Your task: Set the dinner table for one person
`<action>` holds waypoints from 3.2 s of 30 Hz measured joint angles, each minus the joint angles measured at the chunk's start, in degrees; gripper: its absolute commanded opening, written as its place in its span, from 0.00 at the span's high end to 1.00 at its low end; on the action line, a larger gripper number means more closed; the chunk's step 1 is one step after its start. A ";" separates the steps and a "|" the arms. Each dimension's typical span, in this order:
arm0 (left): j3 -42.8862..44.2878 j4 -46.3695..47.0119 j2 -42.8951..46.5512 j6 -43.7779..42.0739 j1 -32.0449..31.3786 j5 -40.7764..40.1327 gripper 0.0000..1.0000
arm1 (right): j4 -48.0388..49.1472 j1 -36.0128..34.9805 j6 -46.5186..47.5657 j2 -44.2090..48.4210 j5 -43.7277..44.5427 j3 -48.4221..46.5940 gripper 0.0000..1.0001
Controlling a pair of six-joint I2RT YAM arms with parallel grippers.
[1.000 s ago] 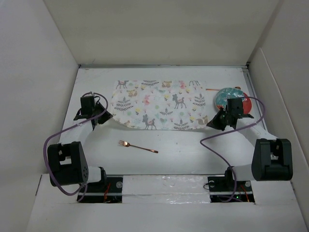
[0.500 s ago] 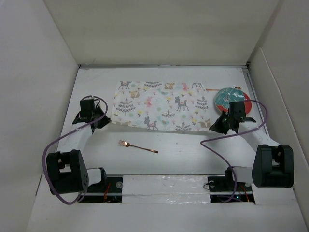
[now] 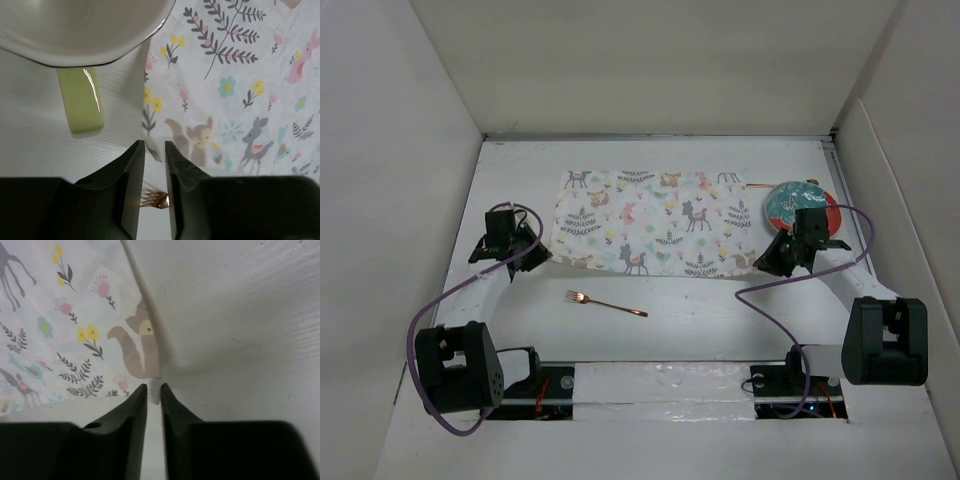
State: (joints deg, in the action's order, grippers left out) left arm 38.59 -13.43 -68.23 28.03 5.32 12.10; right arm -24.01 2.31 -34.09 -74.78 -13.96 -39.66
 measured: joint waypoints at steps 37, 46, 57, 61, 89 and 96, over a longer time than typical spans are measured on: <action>15.26 6.25 0.52 -6.01 -38.10 1.60 0.64 | 10.88 28.52 -27.12 -7.34 4.13 -4.55 0.46; 15.43 6.03 -0.48 -7.93 -41.59 0.11 0.65 | 12.72 27.43 -32.22 -11.82 4.15 -3.89 0.47; 17.07 6.78 -3.30 -7.48 -41.59 0.04 0.70 | 14.69 24.92 -35.26 -17.92 4.57 -6.43 0.51; 17.29 7.23 -3.30 -7.08 -41.59 -0.13 0.71 | 14.19 24.17 -36.02 -19.45 5.64 -8.63 0.52; 18.08 7.08 3.39 -6.99 -38.86 -5.73 0.75 | -4.94 16.33 -44.22 -21.31 21.99 -20.41 1.00; 18.23 6.29 1.92 -8.09 -38.86 -6.01 0.76 | -5.77 15.98 -40.24 -7.61 24.55 -15.58 1.00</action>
State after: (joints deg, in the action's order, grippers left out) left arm 56.82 -7.14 -66.30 19.94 -33.54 6.09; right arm -29.78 18.28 -74.32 -82.39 10.59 -55.24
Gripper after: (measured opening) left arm 0.246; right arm 0.200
